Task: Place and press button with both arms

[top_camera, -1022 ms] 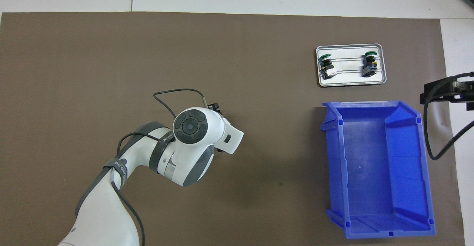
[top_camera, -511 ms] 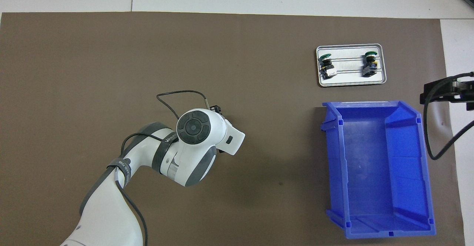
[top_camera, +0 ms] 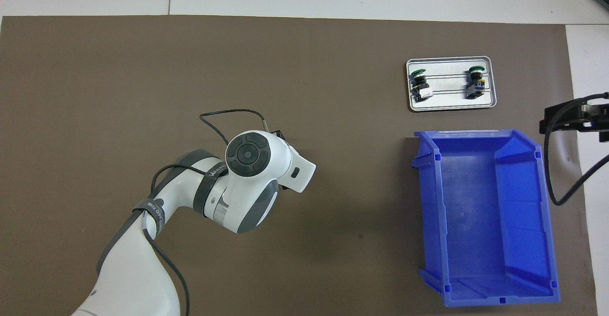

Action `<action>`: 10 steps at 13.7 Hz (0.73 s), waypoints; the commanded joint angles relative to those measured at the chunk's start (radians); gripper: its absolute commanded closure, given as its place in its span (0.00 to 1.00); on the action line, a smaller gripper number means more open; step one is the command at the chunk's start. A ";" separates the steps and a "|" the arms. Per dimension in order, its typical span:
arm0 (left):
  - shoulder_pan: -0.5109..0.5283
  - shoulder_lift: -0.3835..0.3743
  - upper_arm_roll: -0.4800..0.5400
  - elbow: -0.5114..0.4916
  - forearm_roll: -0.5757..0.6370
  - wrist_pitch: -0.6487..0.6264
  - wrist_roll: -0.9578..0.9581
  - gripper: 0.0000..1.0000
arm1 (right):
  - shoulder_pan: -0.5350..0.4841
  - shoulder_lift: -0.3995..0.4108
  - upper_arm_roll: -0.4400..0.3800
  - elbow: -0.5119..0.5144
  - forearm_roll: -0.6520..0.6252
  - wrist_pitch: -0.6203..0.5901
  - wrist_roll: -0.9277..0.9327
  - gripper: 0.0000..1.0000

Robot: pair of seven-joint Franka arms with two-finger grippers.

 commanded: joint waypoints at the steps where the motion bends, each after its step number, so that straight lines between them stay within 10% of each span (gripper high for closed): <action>1: 0.016 -0.054 0.012 0.019 -0.001 -0.042 0.008 1.00 | -0.007 -0.005 0.006 -0.007 -0.004 -0.001 -0.023 0.00; 6: 0.172 -0.118 -0.001 0.016 -0.051 -0.149 0.085 1.00 | -0.007 -0.005 0.006 -0.007 -0.004 -0.001 -0.024 0.00; 10: 0.311 -0.147 0.005 0.002 -0.368 -0.253 0.345 1.00 | -0.007 -0.005 0.006 -0.007 -0.003 0.001 -0.024 0.00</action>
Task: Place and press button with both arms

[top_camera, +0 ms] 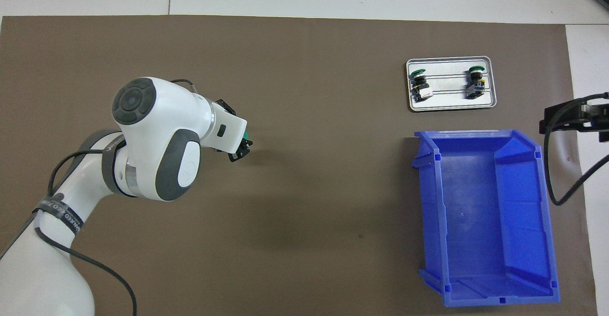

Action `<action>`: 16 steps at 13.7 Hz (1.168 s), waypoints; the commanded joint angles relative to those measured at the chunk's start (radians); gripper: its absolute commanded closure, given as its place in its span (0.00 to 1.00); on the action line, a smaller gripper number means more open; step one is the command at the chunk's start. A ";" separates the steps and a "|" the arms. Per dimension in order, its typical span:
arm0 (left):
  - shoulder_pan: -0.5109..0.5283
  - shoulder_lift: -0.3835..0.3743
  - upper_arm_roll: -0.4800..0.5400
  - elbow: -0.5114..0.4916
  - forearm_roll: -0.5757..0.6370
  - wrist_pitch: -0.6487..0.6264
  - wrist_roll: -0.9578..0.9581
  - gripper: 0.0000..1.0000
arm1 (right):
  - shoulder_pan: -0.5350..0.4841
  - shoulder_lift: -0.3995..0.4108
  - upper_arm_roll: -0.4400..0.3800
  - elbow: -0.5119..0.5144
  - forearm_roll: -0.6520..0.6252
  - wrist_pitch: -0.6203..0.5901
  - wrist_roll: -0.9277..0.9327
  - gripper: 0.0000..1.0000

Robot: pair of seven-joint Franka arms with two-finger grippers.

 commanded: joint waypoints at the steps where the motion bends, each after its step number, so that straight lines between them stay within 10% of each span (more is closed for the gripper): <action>1: 0.086 -0.037 -0.015 -0.043 -0.129 -0.047 0.111 1.00 | -0.007 -0.005 0.006 -0.007 -0.004 -0.001 -0.024 0.00; 16: 0.068 -0.151 -0.018 -0.371 -1.218 0.174 0.845 1.00 | -0.007 -0.005 0.006 -0.007 -0.004 -0.001 -0.024 0.00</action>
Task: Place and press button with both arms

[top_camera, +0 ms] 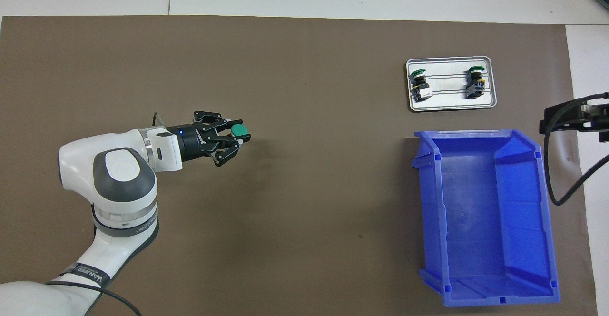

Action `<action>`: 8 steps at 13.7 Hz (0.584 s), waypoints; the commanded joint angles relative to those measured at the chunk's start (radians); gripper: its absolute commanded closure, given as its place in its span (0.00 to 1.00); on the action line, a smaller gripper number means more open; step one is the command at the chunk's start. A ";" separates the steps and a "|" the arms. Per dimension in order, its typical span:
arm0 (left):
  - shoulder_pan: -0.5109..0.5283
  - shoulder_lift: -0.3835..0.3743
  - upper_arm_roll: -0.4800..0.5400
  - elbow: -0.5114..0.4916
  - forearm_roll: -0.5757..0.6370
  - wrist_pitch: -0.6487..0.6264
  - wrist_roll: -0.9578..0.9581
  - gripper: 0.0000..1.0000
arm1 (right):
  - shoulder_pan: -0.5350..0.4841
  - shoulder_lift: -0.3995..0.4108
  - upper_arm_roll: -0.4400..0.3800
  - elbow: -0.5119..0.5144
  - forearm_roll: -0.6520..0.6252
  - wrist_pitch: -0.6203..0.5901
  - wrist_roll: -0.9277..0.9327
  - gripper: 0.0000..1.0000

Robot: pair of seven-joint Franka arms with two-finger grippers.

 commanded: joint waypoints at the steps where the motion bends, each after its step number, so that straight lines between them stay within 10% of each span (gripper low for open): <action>1: -0.039 -0.060 0.007 -0.095 -0.134 0.022 0.121 1.00 | -0.007 -0.005 0.006 -0.007 -0.004 -0.001 -0.024 0.00; 8: -0.076 -0.047 0.009 -0.185 -0.405 -0.128 0.371 1.00 | -0.007 -0.005 0.006 -0.007 -0.004 -0.001 -0.024 0.00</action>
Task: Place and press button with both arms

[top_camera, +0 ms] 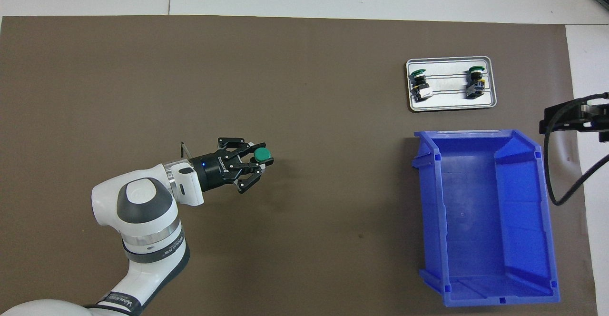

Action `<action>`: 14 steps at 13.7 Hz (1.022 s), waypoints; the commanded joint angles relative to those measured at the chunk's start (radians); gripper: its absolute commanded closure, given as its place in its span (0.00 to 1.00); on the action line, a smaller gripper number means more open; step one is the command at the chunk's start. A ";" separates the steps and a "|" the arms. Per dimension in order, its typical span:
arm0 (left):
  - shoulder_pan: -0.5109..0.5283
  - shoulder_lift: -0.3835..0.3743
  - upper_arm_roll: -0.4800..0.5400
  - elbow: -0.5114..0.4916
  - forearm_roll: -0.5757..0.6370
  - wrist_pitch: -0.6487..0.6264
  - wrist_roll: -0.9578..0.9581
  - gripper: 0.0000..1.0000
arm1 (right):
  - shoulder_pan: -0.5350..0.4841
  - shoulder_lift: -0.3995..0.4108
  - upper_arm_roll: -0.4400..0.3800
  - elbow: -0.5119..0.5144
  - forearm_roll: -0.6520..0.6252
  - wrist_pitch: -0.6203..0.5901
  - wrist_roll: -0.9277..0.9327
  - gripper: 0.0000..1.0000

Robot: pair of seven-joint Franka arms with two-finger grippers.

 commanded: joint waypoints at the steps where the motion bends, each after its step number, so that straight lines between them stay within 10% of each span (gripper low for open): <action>1: 0.002 -0.022 0.013 -0.076 -0.101 -0.099 0.142 1.00 | -0.007 -0.005 0.006 -0.007 -0.004 -0.001 -0.024 0.00; 14: 0.019 0.007 0.014 -0.198 -0.214 -0.302 0.364 1.00 | -0.007 -0.005 0.006 -0.007 -0.004 -0.001 -0.024 0.00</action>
